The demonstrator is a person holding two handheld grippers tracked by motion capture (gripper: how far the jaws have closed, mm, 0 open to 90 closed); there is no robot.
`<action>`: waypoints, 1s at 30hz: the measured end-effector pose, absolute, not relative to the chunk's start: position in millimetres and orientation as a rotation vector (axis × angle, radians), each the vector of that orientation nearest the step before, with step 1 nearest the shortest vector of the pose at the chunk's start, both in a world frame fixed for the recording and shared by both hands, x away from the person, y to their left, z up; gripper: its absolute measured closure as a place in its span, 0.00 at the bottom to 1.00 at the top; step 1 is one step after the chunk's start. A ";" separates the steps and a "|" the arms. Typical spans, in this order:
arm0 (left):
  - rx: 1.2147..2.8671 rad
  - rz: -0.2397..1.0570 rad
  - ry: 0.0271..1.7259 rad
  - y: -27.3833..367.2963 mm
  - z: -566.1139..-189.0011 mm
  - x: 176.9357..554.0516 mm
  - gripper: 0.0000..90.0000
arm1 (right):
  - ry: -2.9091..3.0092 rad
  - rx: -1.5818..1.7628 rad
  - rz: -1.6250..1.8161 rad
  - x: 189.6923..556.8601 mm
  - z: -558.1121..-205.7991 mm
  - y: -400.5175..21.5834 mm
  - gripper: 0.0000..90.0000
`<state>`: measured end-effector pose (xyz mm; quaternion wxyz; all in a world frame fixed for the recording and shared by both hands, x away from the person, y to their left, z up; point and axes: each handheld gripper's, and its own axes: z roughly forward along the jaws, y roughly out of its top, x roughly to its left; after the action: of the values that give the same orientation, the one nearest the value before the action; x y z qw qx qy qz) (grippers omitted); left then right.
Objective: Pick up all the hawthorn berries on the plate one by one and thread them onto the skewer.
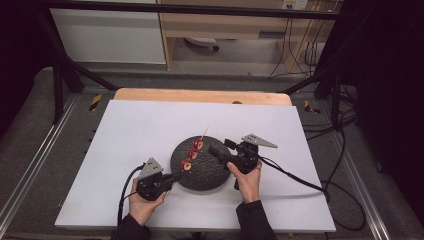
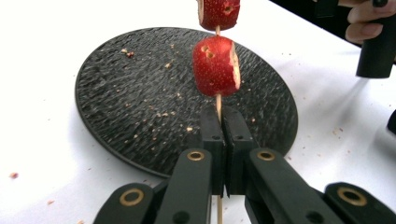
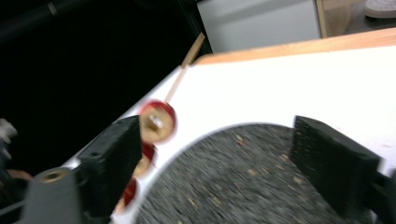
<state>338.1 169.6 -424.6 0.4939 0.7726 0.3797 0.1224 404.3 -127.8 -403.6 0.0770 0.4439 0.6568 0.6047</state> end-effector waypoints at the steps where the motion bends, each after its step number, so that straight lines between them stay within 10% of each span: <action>1: 1.876 0.297 0.920 170.2 -424.6 338.1 0.98 | 1.998 1.313 1.772 404.3 -403.9 -129.6 0.13; 30: 2.015 0.248 0.932 177.2 -401.9 354.0 0.98 | 2.368 1.160 1.238 381.2 -437.2 -219.3 0.01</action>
<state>354.0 177.2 -401.9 0.4386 0.8106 0.3750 0.0998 381.2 -219.3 -437.2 0.1142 0.3958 0.8075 0.4221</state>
